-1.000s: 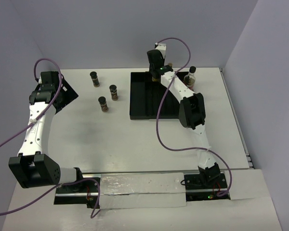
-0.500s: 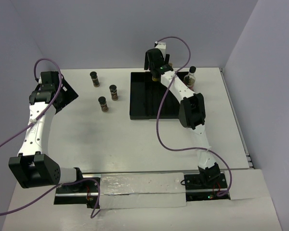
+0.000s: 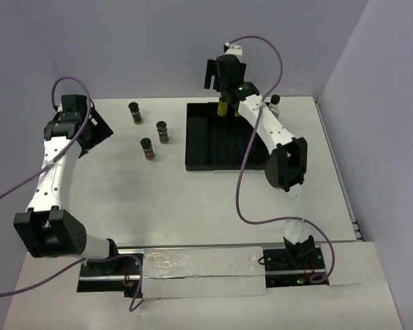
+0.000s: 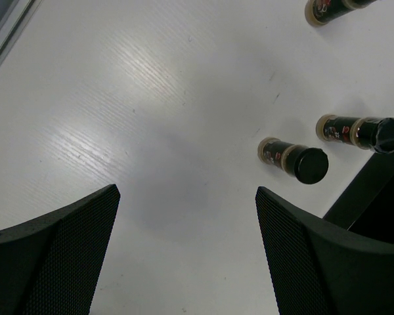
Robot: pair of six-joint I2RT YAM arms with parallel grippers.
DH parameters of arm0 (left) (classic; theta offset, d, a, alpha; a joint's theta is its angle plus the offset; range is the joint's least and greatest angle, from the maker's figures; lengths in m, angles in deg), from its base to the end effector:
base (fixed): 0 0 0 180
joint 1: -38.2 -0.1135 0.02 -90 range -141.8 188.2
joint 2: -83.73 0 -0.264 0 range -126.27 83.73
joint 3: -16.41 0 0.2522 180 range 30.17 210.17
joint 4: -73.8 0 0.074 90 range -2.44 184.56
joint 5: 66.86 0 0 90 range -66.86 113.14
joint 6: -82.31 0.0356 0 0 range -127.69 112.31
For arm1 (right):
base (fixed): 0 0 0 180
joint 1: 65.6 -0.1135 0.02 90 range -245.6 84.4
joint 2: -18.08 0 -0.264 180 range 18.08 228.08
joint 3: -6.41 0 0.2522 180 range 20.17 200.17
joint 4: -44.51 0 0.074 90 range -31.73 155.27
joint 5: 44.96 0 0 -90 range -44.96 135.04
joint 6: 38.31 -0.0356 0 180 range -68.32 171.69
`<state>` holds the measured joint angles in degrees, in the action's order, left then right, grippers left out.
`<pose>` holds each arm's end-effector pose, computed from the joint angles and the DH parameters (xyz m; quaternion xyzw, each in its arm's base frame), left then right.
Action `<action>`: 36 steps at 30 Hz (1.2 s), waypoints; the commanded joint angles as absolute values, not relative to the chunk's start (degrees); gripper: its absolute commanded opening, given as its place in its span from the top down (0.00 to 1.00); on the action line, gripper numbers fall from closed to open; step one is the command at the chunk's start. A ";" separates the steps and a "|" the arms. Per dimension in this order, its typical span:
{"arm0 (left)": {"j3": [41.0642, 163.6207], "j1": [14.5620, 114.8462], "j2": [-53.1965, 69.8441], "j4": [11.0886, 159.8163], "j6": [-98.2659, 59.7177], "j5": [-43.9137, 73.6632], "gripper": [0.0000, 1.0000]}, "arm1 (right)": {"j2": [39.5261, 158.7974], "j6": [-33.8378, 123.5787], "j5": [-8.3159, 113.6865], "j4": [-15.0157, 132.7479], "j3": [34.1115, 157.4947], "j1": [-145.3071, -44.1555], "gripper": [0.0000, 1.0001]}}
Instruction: Organize the condiment bottles
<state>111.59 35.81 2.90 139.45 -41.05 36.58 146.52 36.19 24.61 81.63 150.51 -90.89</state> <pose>0.2896 0.0204 0.3519 -0.3245 0.8799 0.0185 0.3466 0.4817 0.2138 0.3491 0.0301 0.8188 0.0558 0.5705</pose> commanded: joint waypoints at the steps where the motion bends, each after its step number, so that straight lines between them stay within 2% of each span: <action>1: 119.73 40.43 -1.80 139.92 -40.73 39.68 0.07 | 135.86 36.22 31.53 87.83 150.71 -92.95 0.07; 6: 124.23 44.53 -6.26 140.92 -42.45 40.75 0.07 | 131.23 36.22 37.05 90.17 144.45 -96.39 0.06; 12: 122.92 44.87 -4.54 139.14 -43.13 37.88 0.07 | 138.32 36.22 39.02 96.36 152.53 -101.71 0.04; 15: 124.46 47.70 -5.74 138.10 -41.69 36.53 0.08 | 136.55 36.22 41.95 93.92 148.33 -102.25 0.04; 17: 125.32 49.80 -6.71 137.31 -40.58 37.02 0.08 | 133.13 36.22 41.44 91.85 143.81 -102.17 0.04; 20: 126.73 52.39 -9.68 135.08 -37.27 33.30 0.08 | 122.58 36.22 36.78 87.76 130.79 -101.87 0.03; 26: 134.22 57.44 -19.09 136.67 -33.68 33.76 0.11 | 101.94 36.22 27.29 88.65 110.12 -96.92 0.02; 33: 139.87 58.86 -29.55 137.43 -34.50 36.25 0.13 | 85.40 36.22 21.30 93.13 95.82 -90.71 0.00; 36: 142.31 59.62 -32.81 137.83 -34.71 39.95 0.10 | 81.49 36.22 19.92 94.70 93.81 -89.90 0.00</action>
